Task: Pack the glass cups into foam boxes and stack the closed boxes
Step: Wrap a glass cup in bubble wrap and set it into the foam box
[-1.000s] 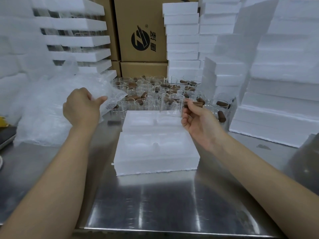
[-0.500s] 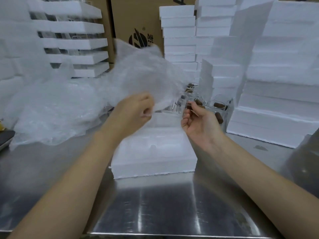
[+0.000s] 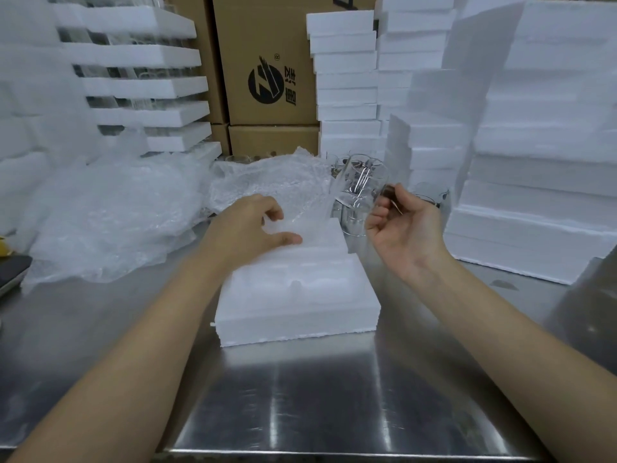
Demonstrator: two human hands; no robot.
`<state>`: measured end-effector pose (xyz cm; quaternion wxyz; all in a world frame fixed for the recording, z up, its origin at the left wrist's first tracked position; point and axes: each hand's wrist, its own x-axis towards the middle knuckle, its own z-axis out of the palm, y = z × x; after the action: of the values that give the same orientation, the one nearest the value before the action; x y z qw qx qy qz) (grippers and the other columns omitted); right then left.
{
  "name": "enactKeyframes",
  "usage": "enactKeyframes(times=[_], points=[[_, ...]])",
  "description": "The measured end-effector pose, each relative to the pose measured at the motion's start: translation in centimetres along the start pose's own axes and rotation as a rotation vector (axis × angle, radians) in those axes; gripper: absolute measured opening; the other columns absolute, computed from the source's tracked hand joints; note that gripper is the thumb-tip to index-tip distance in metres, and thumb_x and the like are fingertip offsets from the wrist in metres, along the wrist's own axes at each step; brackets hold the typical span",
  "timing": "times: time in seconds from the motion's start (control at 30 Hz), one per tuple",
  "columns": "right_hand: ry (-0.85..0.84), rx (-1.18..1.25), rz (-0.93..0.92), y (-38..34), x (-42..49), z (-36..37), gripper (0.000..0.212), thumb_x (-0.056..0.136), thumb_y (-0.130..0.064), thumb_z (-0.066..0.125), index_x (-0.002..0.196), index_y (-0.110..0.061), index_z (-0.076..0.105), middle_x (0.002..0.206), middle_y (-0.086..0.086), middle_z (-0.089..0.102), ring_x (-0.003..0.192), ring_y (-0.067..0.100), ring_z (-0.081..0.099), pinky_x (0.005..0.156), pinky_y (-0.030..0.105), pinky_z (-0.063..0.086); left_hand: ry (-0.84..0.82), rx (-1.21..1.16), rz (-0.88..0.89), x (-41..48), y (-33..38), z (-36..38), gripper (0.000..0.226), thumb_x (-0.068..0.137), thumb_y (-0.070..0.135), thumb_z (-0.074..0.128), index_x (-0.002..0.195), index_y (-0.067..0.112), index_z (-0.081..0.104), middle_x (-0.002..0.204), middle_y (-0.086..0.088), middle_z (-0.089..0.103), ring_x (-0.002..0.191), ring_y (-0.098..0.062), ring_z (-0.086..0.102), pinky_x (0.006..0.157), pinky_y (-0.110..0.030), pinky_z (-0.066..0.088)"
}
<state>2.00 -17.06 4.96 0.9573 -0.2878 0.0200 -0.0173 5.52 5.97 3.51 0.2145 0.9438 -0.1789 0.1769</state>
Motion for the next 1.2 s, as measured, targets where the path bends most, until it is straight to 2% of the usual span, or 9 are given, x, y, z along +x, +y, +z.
enactKeyframes(times=[0.13, 0.27, 0.37, 0.53, 0.77, 0.9, 1.0, 1.1, 1.2], points=[[0.003, -0.008, -0.001, 0.1, 0.0, -0.1, 0.021, 0.097, -0.015, 0.048, 0.077, -0.011, 0.052, 0.069, 0.001, 0.044, 0.054, 0.01, 0.039, 0.049, 0.018, 0.037, -0.089, -0.167, -0.022, -0.4, 0.3, 0.1, 0.068, 0.051, 0.083, 0.058, 0.096, 0.033, 0.067, 0.098, 0.021, 0.058, 0.086, 0.001, 0.054, 0.073, -0.022, 0.044], [0.001, 0.023, 0.003, 0.0, -0.1, 0.0, 0.023, 0.097, -0.015, 0.048, 0.075, -0.01, 0.052, 0.068, 0.002, 0.044, 0.053, 0.01, 0.04, 0.049, 0.018, 0.036, -0.097, -0.255, 0.04, -0.3, 0.7, 0.5, 0.012, 0.088, 0.032, 0.068, 0.079, 0.025, 0.073, 0.088, 0.008, 0.067, 0.08, -0.007, 0.061, 0.075, -0.031, 0.05], [-0.009, 0.068, -0.02, -0.5, 0.0, 0.2, 0.023, 0.096, -0.015, 0.048, 0.074, -0.009, 0.052, 0.065, 0.001, 0.045, 0.05, 0.01, 0.04, 0.05, 0.018, 0.035, 0.07, -0.275, 0.025, -0.2, 1.0, 0.3, 0.018, 0.086, 0.014, 0.066, 0.072, 0.024, 0.069, 0.078, 0.013, 0.067, 0.072, 0.003, 0.059, 0.068, -0.011, 0.043], [-0.03, 0.094, -0.06, -1.1, 0.1, 0.3, 0.026, 0.096, -0.015, 0.048, 0.071, -0.009, 0.052, 0.061, 0.001, 0.045, 0.046, 0.01, 0.04, 0.049, 0.019, 0.034, -0.031, -0.268, 0.075, -0.7, 1.9, 0.0, 0.038, 0.072, 0.058, 0.07, 0.095, 0.027, 0.073, 0.097, 0.017, 0.064, 0.085, 0.0, 0.057, 0.076, -0.019, 0.046], [-0.03, 0.043, -0.05, -0.8, 0.1, 0.1, 0.025, 0.096, -0.016, 0.047, 0.073, -0.01, 0.051, 0.062, 0.001, 0.044, 0.046, 0.009, 0.039, 0.046, 0.018, 0.034, 0.103, -0.21, 0.084, -0.6, 2.2, 0.1, 0.019, 0.091, 0.03, 0.064, 0.08, 0.017, 0.071, 0.084, 0.007, 0.062, 0.078, -0.015, 0.058, 0.077, -0.039, 0.051], [-0.032, 0.043, -0.045, -0.8, 0.1, 0.0, 0.024, 0.096, -0.016, 0.047, 0.073, -0.01, 0.051, 0.062, 0.001, 0.044, 0.045, 0.01, 0.04, 0.047, 0.018, 0.034, 0.554, -0.167, -0.196, -0.1, 0.4, -1.4, 0.035, 0.096, 0.03, 0.055, 0.127, 0.012, 0.057, 0.127, -0.009, 0.054, 0.121, -0.026, 0.046, 0.101, -0.023, 0.031], [-0.037, 0.035, -0.042, -0.8, 0.1, 0.0, 0.025, 0.096, -0.016, 0.047, 0.073, -0.01, 0.051, 0.061, 0.001, 0.045, 0.045, 0.009, 0.039, 0.047, 0.018, 0.033, 0.348, -0.252, -0.505, 0.2, -1.4, -2.1, 0.07, 0.094, 0.046, 0.056, 0.15, 0.015, 0.027, 0.139, -0.001, 0.049, 0.134, -0.026, 0.038, 0.114, -0.045, 0.024], [-0.03, 0.017, -0.038, -0.7, 0.1, 0.0, 0.025, 0.096, -0.016, 0.047, 0.072, -0.01, 0.051, 0.061, 0.001, 0.045, 0.045, 0.009, 0.039, 0.045, 0.018, 0.034, 0.271, -0.368, -0.506, 0.3, -1.9, -2.1, 0.036, 0.09, 0.034, 0.066, 0.122, 0.021, 0.058, 0.107, 0.0, 0.057, 0.114, -0.026, 0.054, 0.108, -0.048, 0.035], [-0.029, 0.005, -0.031, -0.6, 0.0, 0.0, 0.024, 0.095, -0.016, 0.047, 0.072, -0.01, 0.051, 0.06, 0.0, 0.045, 0.044, 0.009, 0.039, 0.044, 0.018, 0.034, 0.384, -0.544, -0.438, 0.0, -1.9, -2.6, 0.01, 0.087, 0.017, 0.068, 0.081, 0.011, 0.063, 0.087, -0.01, 0.063, 0.08, -0.024, 0.061, 0.081, -0.028, 0.052]])
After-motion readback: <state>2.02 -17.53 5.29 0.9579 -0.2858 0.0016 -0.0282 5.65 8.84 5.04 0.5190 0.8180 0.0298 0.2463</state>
